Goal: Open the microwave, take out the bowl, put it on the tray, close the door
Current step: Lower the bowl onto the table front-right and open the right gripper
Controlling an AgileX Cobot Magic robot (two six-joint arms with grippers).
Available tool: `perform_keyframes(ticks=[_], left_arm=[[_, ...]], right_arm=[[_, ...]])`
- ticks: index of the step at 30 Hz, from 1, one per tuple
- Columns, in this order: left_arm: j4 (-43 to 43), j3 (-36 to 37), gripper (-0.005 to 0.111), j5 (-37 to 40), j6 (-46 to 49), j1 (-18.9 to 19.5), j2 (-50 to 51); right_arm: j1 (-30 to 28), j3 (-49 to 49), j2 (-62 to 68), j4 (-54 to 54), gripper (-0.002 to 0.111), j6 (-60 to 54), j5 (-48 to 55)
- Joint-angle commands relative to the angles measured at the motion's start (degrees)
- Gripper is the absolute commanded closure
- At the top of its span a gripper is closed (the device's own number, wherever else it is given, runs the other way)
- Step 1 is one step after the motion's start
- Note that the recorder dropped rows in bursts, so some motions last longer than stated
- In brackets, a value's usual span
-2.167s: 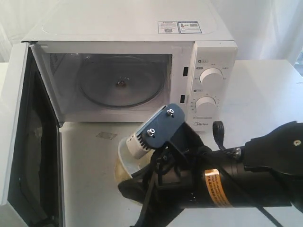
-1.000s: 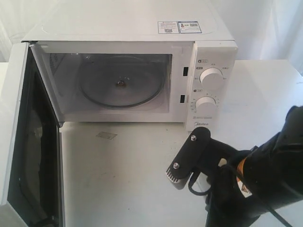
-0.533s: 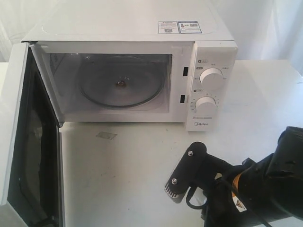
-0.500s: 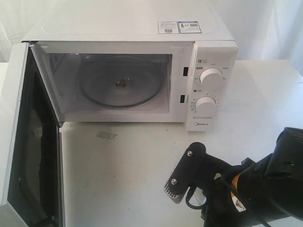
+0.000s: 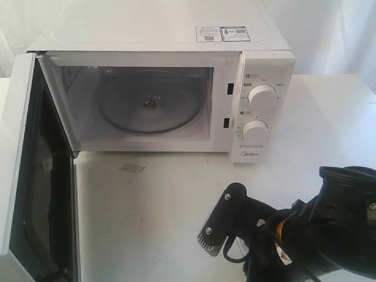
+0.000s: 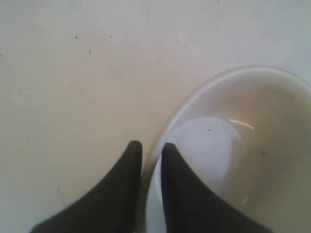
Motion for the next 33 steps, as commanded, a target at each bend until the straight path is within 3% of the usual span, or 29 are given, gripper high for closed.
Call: perform_keyframes(ticks=[1, 4, 14, 29, 33], left_arm=[[-0.5, 0.2, 0.107, 0.2, -0.1, 0.1, -0.3], [-0.5, 0.2, 0.107, 0.2, -0.1, 0.1, -0.3], [-0.5, 0.2, 0.107, 0.2, -0.1, 0.1, -0.3], [-0.5, 0.2, 0.107, 0.2, -0.1, 0.1, -0.3], [-0.5, 0.2, 0.107, 0.2, -0.1, 0.1, -0.3]], right_arm=[[0.1, 0.3, -0.1, -0.4, 0.071, 0.6, -0.2], [0.1, 0.2, -0.1, -0.4, 0.063, 0.7, -0.4], [0.1, -3.7, -10.7, -0.4, 0.063, 2.1, 2.2], [0.1, -9.8, -35.4, -0.8, 0.068, 5.2, 15.0], [0.1, -9.8, -36.4, -6.6, 0.068, 7.6, 21.2]])
